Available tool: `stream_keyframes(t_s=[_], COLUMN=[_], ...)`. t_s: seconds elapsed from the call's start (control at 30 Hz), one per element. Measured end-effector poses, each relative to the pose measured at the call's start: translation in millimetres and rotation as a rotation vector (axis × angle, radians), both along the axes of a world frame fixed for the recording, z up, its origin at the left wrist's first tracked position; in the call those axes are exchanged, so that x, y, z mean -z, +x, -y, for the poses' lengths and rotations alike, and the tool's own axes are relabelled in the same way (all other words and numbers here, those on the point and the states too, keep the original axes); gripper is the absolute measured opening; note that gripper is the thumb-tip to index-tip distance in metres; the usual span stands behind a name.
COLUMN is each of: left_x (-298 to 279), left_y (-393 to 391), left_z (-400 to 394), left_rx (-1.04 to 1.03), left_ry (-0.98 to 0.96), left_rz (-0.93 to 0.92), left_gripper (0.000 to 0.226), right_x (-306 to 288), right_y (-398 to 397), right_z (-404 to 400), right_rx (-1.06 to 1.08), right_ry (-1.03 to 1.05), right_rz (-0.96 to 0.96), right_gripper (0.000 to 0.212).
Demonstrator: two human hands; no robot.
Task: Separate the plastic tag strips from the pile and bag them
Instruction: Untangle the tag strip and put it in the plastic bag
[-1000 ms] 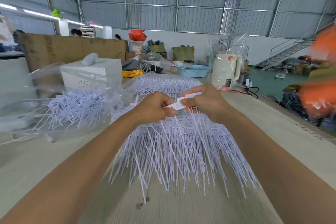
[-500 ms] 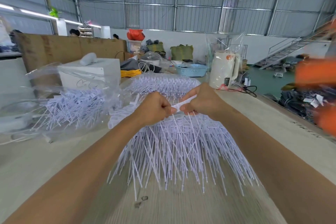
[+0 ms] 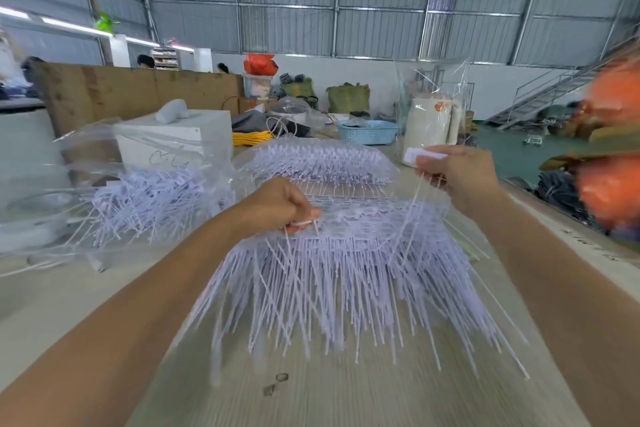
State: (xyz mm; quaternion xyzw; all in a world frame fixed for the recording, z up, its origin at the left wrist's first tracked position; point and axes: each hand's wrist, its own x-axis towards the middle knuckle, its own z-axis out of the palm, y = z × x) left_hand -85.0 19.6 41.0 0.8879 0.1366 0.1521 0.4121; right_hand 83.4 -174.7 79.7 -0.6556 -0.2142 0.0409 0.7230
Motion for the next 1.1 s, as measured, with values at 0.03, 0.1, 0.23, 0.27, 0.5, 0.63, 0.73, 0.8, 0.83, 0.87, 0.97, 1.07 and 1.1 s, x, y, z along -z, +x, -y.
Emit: stream_keyframes(t_s=[0.03,0.1,0.23,0.27,0.5,0.63,0.73,0.8,0.83,0.87,0.97,1.07,1.1], left_x=[4.0,11.1,33.5,38.1,9.8,-15.8,-10.4,-6.4,-5.0,-3.8,-2.6,1.0,3.3], left_y=[3.0,13.3,31.4,33.3,42.1,45.2,44.4,42.8,42.2,41.0,32.8,20.9,16.8], left_z=[-1.0,3.9,15.9,16.3,39.7,78.8,96.6,98.8,97.4,94.7,81.4,67.4,63.3], left_rx=[-0.034,-0.037,-0.038,-0.041,-0.108,0.081,0.14,0.093,0.064,0.035,-0.052,-0.132,-0.149], left_ry=[0.02,0.066,0.266,0.346,0.241,-0.355,-0.532,-0.591,-0.569,-0.537,-0.498,-0.488,-0.485], left_rz=[0.049,0.053,-0.067,-0.086,0.168,0.216,0.214,0.237,0.237,0.232,0.238,0.254,0.256], left_gripper=[0.036,0.026,0.024,0.025,0.038,0.046,0.04,0.036,0.036,0.036,0.034,0.033,0.033], right_x=[-5.7,-16.7,-42.0,-48.0,-47.2,-31.7,-25.2,-21.9,-19.9,-17.4,-8.5,0.3,4.4], right_y=[1.0,-3.6,-20.2,-23.6,-34.7,-39.7,-42.1,-42.9,-43.1,-43.6,-44.1,-50.8,-54.7], right_z=[3.5,3.2,4.0,5.2,-6.9,-22.8,-33.6,-40.1,-43.0,-45.9,-56.1,-68.2,-73.7], right_rx=[-0.039,-0.137,-0.271,-0.284,-0.357,-0.361,-0.283,-0.246,-0.246,-0.259,-0.319,-0.342,-0.358], right_ry=[0.029,0.035,0.047,0.061,-0.015,0.029,0.088,0.165,0.185,0.179,0.091,0.057,0.06], right_rz=[-0.062,-0.118,-0.101,-0.09,-0.116,-0.179,-0.219,-0.247,-0.249,-0.237,-0.179,-0.171,-0.177], right_gripper=[0.025,0.025,0.024,0.022,0.019,0.009,0.009,0.013,0.017,0.019,0.015,0.018,0.017])
